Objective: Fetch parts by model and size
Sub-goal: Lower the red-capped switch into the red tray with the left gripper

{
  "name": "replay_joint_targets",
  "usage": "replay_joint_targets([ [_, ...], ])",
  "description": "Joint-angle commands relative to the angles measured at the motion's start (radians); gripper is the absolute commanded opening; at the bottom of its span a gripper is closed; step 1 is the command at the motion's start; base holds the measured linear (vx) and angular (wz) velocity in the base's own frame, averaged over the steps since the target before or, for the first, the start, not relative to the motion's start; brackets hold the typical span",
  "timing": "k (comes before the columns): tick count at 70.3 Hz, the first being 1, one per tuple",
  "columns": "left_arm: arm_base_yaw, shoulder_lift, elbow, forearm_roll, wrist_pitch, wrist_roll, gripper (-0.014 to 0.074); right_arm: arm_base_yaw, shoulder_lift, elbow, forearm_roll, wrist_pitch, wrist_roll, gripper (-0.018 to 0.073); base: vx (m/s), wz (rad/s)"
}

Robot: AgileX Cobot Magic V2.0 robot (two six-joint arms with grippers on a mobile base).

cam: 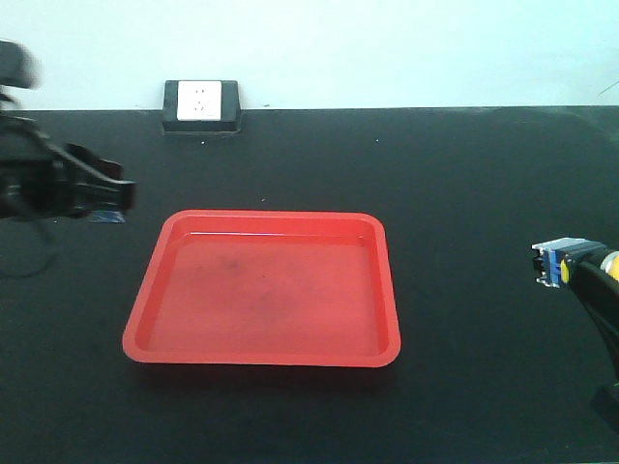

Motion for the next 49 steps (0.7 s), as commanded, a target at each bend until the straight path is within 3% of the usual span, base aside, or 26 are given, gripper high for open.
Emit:
replay_joint_targets([
  [1, -0.007, 0.089, -0.074, -0.002, -0.062, 0.003, 0.0004, -0.001, 0.009, -0.030, -0.010, -0.082, -0.007, -0.0010, 0.00, 0.00],
  [16, -0.007, 0.280, -0.098, -0.006, -0.154, 0.003, 0.0004, -0.001, 0.009, -0.030, -0.010, -0.081, -0.007, -0.0010, 0.00, 0.00],
  [24, -0.007, 0.348, -0.098, -0.058, -0.194, 0.003, 0.0004, -0.001, 0.009, -0.030, -0.010, -0.081, -0.007, -0.0010, 0.00, 0.00],
  [49, -0.015, 0.492, -0.098, -0.071, -0.223, 0.003, 0.0012, -0.001, 0.009, -0.030, -0.010, -0.082, -0.007, -0.0010, 0.00, 0.00],
])
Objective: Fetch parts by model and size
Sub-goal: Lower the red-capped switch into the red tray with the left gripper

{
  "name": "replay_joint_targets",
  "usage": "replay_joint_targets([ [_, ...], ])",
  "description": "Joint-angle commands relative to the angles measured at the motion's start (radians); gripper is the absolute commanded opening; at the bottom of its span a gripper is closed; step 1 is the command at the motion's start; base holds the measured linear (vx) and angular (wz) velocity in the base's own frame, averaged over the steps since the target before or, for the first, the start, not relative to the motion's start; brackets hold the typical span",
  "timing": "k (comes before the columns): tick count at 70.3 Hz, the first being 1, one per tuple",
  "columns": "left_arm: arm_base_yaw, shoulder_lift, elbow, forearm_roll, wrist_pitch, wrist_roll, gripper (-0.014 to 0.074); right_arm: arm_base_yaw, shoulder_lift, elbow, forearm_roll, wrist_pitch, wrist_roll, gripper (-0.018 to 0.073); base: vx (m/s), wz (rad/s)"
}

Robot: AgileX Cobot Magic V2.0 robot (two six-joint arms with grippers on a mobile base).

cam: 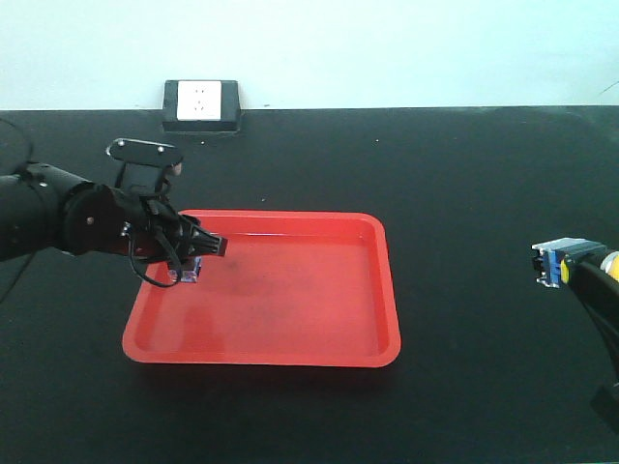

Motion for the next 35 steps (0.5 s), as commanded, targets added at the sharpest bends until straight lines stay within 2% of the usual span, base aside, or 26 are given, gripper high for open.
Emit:
replay_joint_targets([
  [1, -0.008, -0.012, -0.031, -0.008, -0.066, -0.001, 0.0014, -0.001, 0.009, -0.030, -0.010, -0.082, -0.007, -0.0010, 0.00, 0.00],
  [22, -0.008, 0.060, -0.031, -0.008, -0.086, -0.001, 0.0104, -0.001, 0.009, -0.030, -0.010, -0.082, -0.007, -0.0010, 0.00, 0.00],
  [32, -0.008, 0.061, -0.031, -0.008, -0.074, -0.001, 0.0235, -0.001, 0.009, -0.030, -0.010, -0.082, -0.007, -0.0010, 0.00, 0.00],
  [35, -0.008, 0.061, -0.031, -0.008, -0.068, -0.001, 0.0302, -0.001, 0.009, -0.030, -0.010, -0.082, -0.007, -0.0010, 0.00, 0.00],
])
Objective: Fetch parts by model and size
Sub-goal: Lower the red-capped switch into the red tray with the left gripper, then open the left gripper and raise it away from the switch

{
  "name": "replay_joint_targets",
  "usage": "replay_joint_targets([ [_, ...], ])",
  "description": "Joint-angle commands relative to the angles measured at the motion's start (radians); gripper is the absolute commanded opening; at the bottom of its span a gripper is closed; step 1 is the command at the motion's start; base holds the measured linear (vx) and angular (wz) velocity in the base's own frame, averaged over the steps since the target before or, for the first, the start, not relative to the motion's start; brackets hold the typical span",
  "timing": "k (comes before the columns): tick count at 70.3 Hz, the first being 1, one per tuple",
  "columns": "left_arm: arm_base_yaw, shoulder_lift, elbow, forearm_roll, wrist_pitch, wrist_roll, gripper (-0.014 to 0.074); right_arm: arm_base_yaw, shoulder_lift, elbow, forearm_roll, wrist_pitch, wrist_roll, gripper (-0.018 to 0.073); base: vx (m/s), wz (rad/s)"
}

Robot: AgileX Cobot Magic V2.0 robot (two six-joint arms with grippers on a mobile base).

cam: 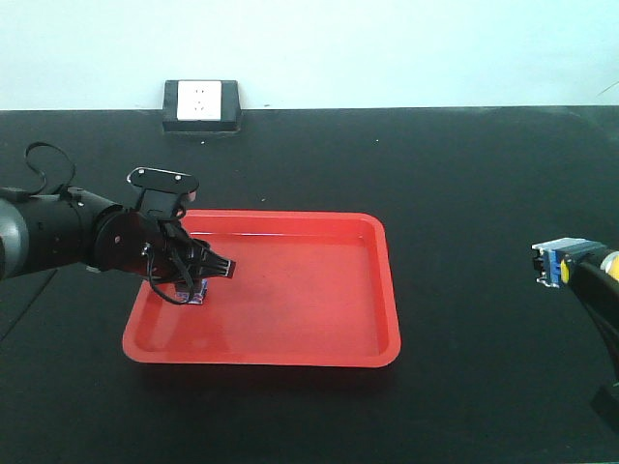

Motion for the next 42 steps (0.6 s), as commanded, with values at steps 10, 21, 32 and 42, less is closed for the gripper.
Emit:
replay_joint_targets([
  [10, -0.008, -0.043, -0.035, -0.007, -0.021, -0.001, 0.0482, -0.001, 0.009, -0.030, -0.010, -0.082, -0.007, -0.0010, 0.00, 0.00],
  [21, -0.008, -0.058, -0.096, -0.007, 0.086, -0.001, 0.0582, -0.001, 0.009, -0.030, -0.010, -0.082, -0.007, -0.0010, 0.00, 0.00],
  [32, -0.008, -0.155, -0.128, -0.007, 0.136, 0.001, 0.0587, -0.001, 0.009, -0.030, -0.010, -0.082, -0.007, -0.0010, 0.00, 0.00],
  [42, -0.011, -0.297, -0.127, -0.007, 0.147, 0.049, 0.0587, -0.001, 0.009, -0.030, -0.010, -0.082, -0.007, -0.0010, 0.00, 0.00],
])
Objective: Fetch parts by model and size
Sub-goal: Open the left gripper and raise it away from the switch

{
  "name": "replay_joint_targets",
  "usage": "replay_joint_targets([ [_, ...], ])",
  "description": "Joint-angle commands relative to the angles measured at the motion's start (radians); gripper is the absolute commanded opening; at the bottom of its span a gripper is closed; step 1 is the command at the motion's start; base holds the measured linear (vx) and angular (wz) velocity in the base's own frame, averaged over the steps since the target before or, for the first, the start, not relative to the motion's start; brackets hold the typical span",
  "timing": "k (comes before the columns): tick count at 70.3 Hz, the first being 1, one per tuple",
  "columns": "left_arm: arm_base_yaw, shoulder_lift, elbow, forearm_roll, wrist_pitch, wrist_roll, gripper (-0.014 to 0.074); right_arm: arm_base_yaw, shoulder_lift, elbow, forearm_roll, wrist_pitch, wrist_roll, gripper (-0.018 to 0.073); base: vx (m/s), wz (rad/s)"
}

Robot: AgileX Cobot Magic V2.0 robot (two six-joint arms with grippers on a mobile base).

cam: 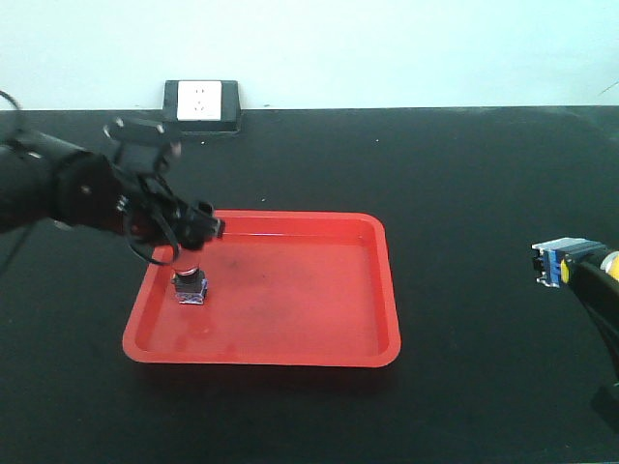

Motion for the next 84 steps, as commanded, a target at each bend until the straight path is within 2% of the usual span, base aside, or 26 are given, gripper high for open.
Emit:
replay_joint_targets([
  [1, -0.011, -0.150, -0.033, -0.007, -0.027, 0.032, 0.0587, -0.001, 0.009, -0.030, -0.010, -0.082, -0.007, -0.0010, 0.00, 0.00],
  [20, -0.011, -0.405, -0.032, -0.007, 0.098, 0.049, 0.0587, -0.001, 0.009, -0.030, -0.010, -0.082, -0.007, -0.0010, 0.00, 0.00],
  [29, -0.011, -0.519, 0.017, -0.007, 0.116, 0.049, 0.0587, -0.001, 0.009, -0.030, -0.010, -0.082, -0.007, -0.0010, 0.00, 0.00],
  [54, -0.011, -0.946, 0.389, -0.009, 0.008, 0.050, 0.0587, -0.001, 0.009, -0.030, -0.010, -0.082, -0.007, -0.0010, 0.00, 0.00],
  [68, -0.011, -1.253, 0.586, -0.011, 0.007, 0.050, 0.0587, -0.001, 0.009, -0.030, -0.010, -0.082, -0.007, -0.0010, 0.00, 0.00],
  [84, -0.011, -1.536, 0.737, -0.011, 0.017, 0.049, 0.0587, -0.001, 0.009, -0.030, -0.010, -0.082, -0.007, -0.0010, 0.00, 0.00],
])
